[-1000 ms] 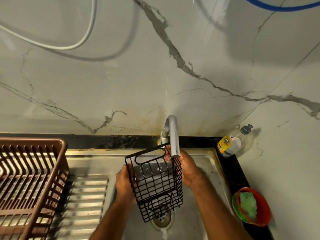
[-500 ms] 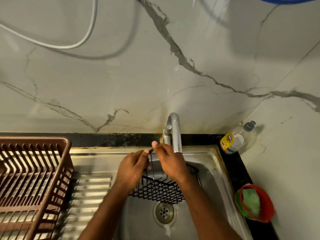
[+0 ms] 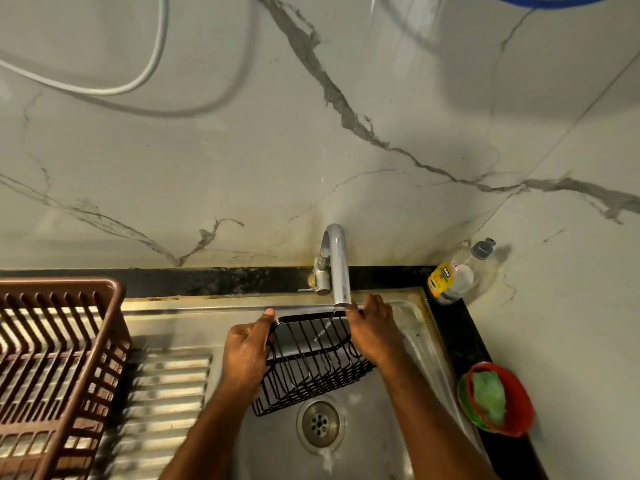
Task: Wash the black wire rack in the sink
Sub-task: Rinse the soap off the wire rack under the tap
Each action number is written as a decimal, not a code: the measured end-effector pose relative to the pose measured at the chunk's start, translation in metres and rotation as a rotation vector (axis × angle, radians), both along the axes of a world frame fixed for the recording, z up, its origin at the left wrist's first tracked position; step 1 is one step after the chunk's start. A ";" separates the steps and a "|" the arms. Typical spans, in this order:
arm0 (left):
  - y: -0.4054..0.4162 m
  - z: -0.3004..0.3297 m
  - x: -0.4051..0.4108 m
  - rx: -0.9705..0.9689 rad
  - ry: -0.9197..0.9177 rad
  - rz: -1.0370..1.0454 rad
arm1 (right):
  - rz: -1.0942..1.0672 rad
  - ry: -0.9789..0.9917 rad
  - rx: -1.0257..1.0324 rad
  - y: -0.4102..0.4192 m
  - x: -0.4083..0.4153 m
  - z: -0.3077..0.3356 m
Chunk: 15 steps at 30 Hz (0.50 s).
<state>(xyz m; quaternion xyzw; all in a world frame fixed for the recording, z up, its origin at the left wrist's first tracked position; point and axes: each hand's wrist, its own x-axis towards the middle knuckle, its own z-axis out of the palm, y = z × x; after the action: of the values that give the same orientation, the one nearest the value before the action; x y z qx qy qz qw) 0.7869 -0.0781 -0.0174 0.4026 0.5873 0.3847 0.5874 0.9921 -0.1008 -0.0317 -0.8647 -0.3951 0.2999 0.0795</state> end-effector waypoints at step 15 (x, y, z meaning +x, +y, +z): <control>0.001 -0.018 0.000 0.180 -0.086 -0.060 | 0.115 -0.059 0.061 0.000 -0.111 0.054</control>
<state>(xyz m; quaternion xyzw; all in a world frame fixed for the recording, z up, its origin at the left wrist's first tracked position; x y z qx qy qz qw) 0.7867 -0.0767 -0.0355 0.4542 0.5122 0.4349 0.5849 0.8813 -0.1012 0.0224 -0.8462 -0.4553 0.2659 0.0768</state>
